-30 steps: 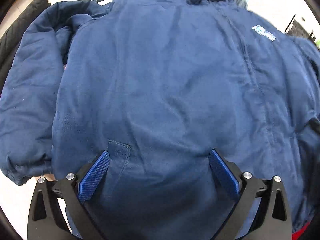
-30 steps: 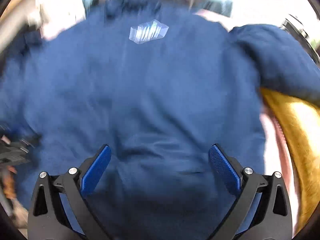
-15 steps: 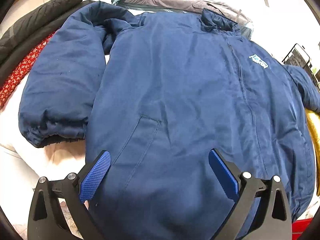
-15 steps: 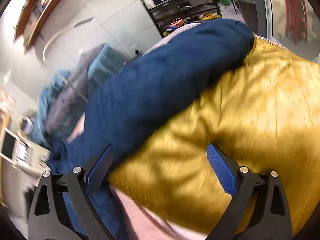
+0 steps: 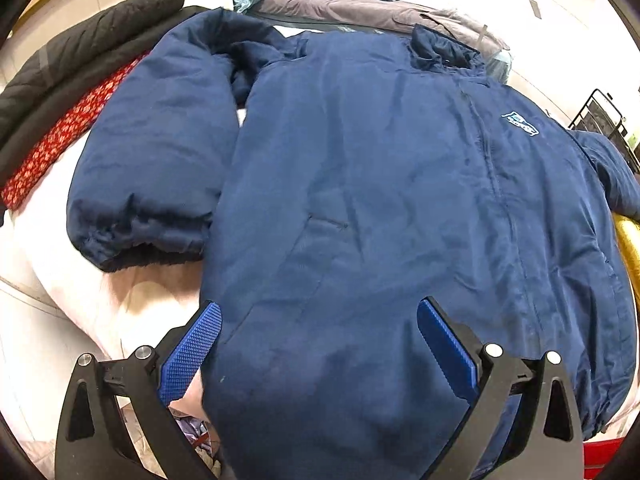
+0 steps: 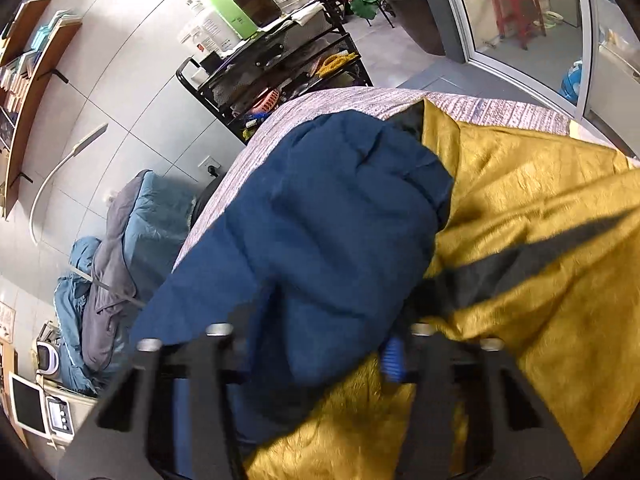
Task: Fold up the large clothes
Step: 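Grasp a jacket sleeve with the right gripper and fold it across the back, then lower the sleeve onto the jacket and open the right gripper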
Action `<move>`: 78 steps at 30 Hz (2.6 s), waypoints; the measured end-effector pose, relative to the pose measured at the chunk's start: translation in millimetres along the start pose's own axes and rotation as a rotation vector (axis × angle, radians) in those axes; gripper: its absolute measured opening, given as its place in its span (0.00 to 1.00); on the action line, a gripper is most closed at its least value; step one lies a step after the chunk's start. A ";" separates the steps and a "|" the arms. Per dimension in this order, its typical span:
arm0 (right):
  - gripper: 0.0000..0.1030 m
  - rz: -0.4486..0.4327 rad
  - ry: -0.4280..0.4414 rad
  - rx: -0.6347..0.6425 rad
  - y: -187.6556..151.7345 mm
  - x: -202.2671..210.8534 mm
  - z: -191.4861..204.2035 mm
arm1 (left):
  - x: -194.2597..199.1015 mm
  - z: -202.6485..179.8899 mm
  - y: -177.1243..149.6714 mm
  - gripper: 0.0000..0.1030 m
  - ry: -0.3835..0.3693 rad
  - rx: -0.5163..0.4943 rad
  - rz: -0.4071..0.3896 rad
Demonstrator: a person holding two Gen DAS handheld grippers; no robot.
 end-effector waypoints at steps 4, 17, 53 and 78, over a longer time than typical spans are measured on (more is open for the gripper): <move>0.12 -0.044 -0.002 0.065 4.0 12.6 22.6 | -1.6 6.1 -1.3 0.94 0.013 -0.001 -0.004; 0.10 -0.085 0.299 0.911 -160.9 95.9 292.4 | 7.4 14.1 5.5 0.94 -0.063 0.052 -0.038; 0.88 0.174 0.199 1.214 -436.7 22.9 273.8 | 13.8 -50.1 100.5 0.94 -0.159 -0.088 -0.174; 0.95 0.179 0.020 1.279 -449.1 -39.5 225.3 | -129.1 -141.2 129.0 0.96 -0.108 -0.231 0.060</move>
Point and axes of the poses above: each gripper's, at about its wrist camera, not at the fingertips, and x roughly against the way its jaws point, z to its left, y to its top, the point moved 3 cm from there along -x, roughly the way its jaws point, and after that the axes turned 1 degree about y, right-handed, at the moved point
